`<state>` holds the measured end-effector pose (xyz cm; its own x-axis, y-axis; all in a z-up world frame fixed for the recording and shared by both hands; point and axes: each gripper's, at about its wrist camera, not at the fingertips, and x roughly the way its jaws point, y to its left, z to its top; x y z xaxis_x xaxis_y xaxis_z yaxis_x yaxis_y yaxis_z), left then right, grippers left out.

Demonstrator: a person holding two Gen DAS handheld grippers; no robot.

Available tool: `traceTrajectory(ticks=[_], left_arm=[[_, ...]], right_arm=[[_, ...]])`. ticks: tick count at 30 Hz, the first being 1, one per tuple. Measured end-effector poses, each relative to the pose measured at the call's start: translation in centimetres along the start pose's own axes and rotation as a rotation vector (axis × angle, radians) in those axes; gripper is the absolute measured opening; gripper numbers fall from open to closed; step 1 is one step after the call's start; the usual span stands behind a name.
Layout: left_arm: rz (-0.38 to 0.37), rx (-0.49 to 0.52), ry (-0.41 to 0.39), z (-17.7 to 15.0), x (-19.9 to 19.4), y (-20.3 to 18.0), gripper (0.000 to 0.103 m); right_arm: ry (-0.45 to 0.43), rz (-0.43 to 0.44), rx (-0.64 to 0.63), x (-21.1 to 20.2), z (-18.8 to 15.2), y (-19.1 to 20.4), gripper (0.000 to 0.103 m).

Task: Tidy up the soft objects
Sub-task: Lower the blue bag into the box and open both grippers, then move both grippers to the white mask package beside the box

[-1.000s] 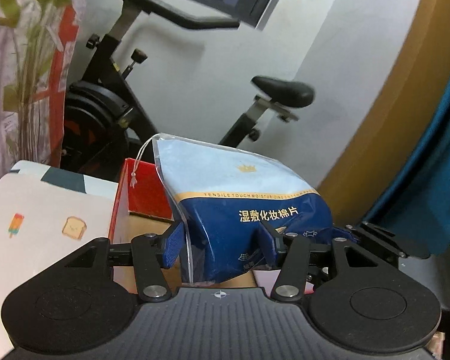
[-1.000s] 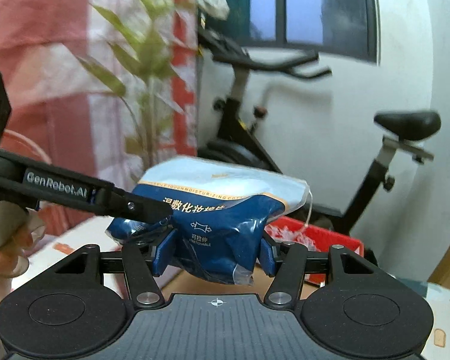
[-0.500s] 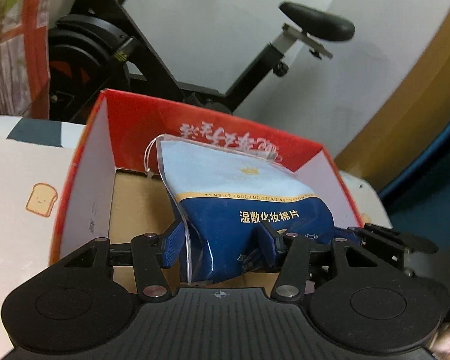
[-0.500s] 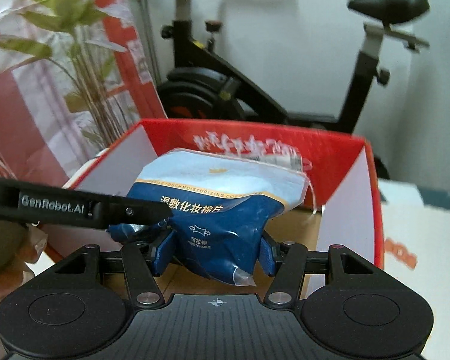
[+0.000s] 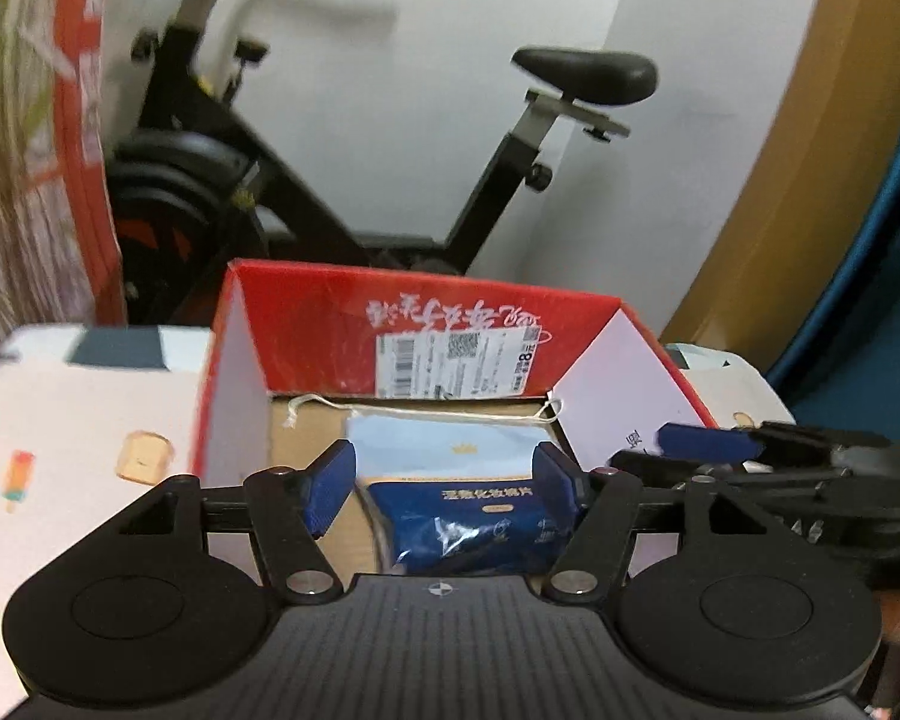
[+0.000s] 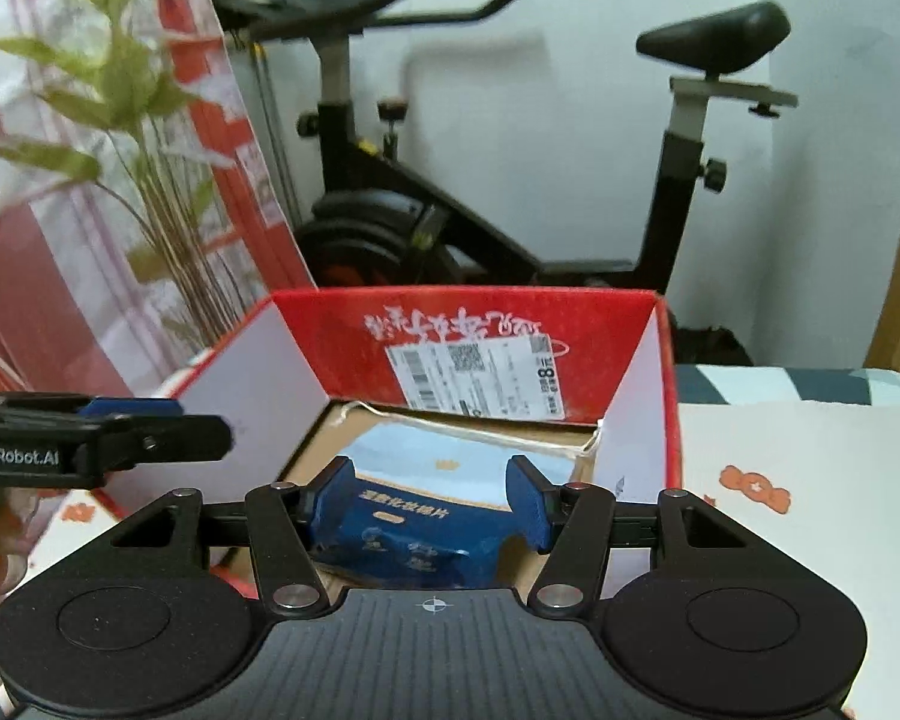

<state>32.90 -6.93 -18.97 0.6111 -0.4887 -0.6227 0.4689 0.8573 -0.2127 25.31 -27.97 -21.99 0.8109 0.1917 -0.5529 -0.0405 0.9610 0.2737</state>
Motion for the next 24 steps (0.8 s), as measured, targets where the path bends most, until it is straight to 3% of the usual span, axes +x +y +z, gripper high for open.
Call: traceTrajectory(ticks=[9,11,15,19,22,24], left_arm=[[0.114,0.065,-0.084,-4.6,-7.3,-0.7,0.066],[0.146,0.053,-0.077,-5.6,-8.1,-0.4,0.057],[0.075,-0.078,-0.009,-7.2,-8.6,1.2,0.056],[0.1,-0.132,0.016,-8.8,-8.4,2.3,0.056],[0.08,-0.23,0.017,-10.1,-8.2,3.9,0.055],[0.086,-0.278,0.021,-11.0,-7.9,4.5,0.047]], right_arm=[[-0.075,-0.009,-0.066,-4.9,-3.8,2.2,0.054],[-0.083,-0.001,-0.066,-5.6,-5.0,2.8,0.054],[-0.06,0.013,-0.027,-6.0,-7.7,3.4,0.054],[-0.009,0.033,0.057,-5.3,-10.7,3.4,0.054],[0.022,0.027,0.084,-4.8,-12.6,3.8,0.055],[0.042,0.021,0.097,-4.5,-13.7,3.9,0.055]])
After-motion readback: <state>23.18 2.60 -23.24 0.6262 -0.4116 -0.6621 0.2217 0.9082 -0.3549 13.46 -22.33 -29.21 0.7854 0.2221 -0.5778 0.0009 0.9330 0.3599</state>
